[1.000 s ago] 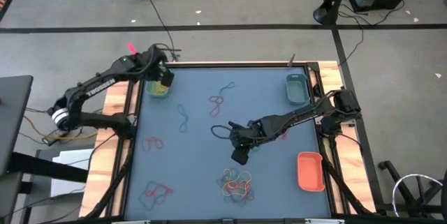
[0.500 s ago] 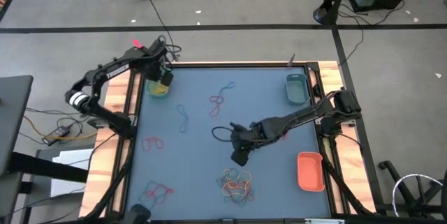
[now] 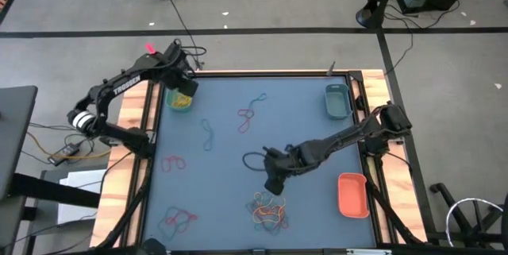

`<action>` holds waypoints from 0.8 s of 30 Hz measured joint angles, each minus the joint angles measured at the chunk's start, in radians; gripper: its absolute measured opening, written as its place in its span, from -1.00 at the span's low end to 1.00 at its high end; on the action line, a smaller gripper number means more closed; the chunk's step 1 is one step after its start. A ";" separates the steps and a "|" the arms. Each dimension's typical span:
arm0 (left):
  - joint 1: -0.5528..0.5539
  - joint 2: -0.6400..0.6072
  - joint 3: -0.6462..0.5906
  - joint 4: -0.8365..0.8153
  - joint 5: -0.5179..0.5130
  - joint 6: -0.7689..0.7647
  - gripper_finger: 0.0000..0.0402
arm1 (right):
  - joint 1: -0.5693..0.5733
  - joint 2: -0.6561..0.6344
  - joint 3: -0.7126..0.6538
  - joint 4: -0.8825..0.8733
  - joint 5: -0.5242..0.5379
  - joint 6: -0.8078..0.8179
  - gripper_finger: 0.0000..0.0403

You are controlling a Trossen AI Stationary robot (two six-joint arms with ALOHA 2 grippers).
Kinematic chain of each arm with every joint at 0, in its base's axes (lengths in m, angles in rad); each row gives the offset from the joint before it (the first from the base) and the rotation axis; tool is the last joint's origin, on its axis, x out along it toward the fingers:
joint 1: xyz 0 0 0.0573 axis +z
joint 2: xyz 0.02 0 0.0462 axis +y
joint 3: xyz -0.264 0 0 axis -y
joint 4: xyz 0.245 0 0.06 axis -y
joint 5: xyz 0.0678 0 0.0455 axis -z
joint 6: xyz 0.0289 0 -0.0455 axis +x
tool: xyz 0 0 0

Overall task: Sort rubber bands into baskets
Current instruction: Put the yellow rubber band into the green bin

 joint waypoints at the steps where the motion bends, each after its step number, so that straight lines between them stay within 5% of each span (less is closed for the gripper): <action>1: -0.018 -0.014 0.000 0.002 0.050 0.000 -0.31 | 0.018 0.000 0.000 0.001 0.004 -0.012 -0.32; 10: -0.301 -0.102 0.000 0.029 0.092 -0.083 -0.34 | 0.145 0.000 -0.028 0.047 0.073 -0.016 -0.32; 14: -0.431 -0.115 0.000 0.074 0.072 -0.082 -0.34 | 0.199 0.001 -0.110 0.192 0.144 -0.165 -0.32; 24: -0.631 -0.114 0.000 0.121 0.019 -0.137 -0.34 | 0.203 0.001 -0.278 0.412 0.061 -0.444 -0.43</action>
